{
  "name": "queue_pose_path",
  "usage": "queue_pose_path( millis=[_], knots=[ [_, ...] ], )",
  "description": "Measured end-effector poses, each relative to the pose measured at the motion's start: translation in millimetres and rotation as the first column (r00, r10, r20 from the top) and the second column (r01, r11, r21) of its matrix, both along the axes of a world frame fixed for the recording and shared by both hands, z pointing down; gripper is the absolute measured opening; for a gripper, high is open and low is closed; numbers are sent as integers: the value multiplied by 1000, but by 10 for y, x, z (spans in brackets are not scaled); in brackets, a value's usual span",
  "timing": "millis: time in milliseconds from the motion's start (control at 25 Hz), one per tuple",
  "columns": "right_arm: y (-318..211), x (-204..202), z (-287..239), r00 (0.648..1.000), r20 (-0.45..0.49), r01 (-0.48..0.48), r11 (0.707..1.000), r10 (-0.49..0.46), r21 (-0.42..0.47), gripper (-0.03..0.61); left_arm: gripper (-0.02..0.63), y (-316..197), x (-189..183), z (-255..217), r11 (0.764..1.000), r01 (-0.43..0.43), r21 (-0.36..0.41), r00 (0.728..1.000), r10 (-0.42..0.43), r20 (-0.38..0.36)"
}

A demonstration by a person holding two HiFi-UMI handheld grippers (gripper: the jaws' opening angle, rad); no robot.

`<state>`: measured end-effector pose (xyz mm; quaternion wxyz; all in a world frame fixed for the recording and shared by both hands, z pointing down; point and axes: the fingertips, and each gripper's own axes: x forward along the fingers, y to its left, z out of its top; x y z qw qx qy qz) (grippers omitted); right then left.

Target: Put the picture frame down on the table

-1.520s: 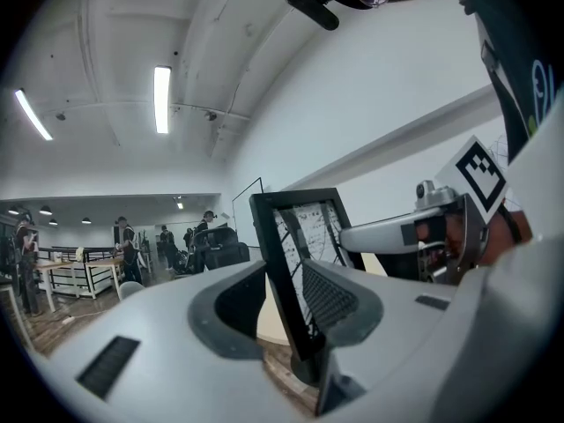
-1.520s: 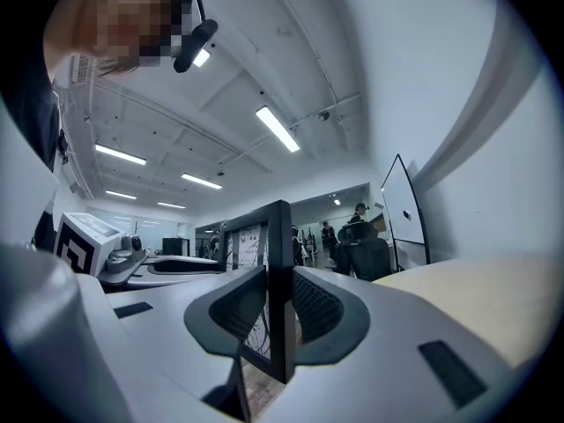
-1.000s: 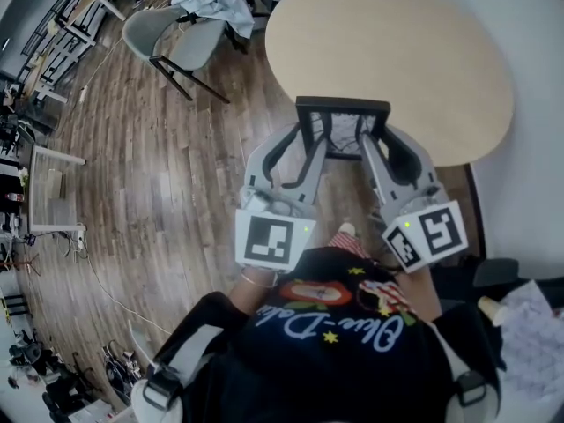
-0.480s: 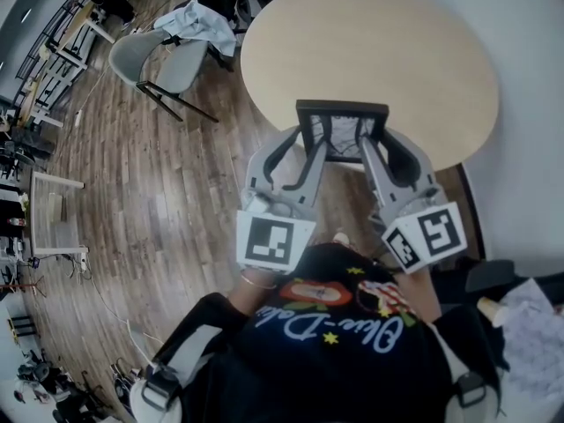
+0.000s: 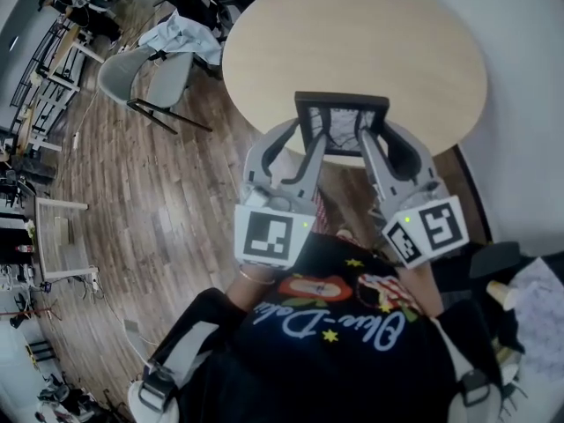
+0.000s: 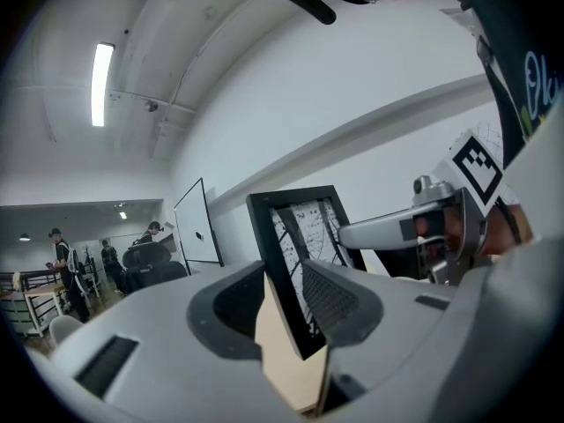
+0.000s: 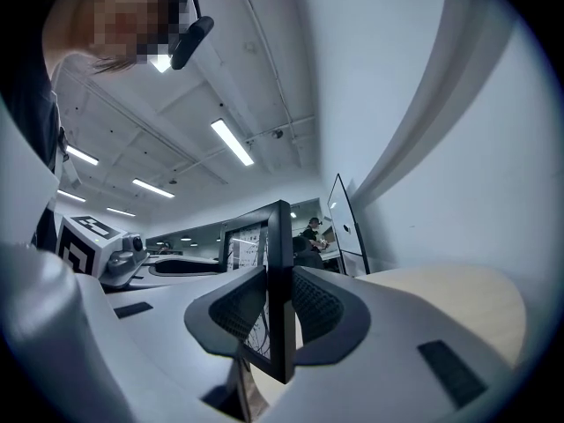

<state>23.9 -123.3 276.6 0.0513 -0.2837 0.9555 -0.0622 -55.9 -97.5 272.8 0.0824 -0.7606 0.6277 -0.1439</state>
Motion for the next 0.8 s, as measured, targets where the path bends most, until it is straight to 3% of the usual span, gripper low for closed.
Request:
queue_pose_path(
  millis=[440, 800],
  knots=[
    [-226, 126, 118, 989, -45, -143, 990, 143, -1, 74, 124, -335, 81, 185, 990, -136, -27, 991, 136, -19],
    [-668, 148, 341, 969, -111, -227, 973, 220, -51, 74, 124, -858, 87, 416, 975, -208, -79, 976, 202, -84]
  ],
)
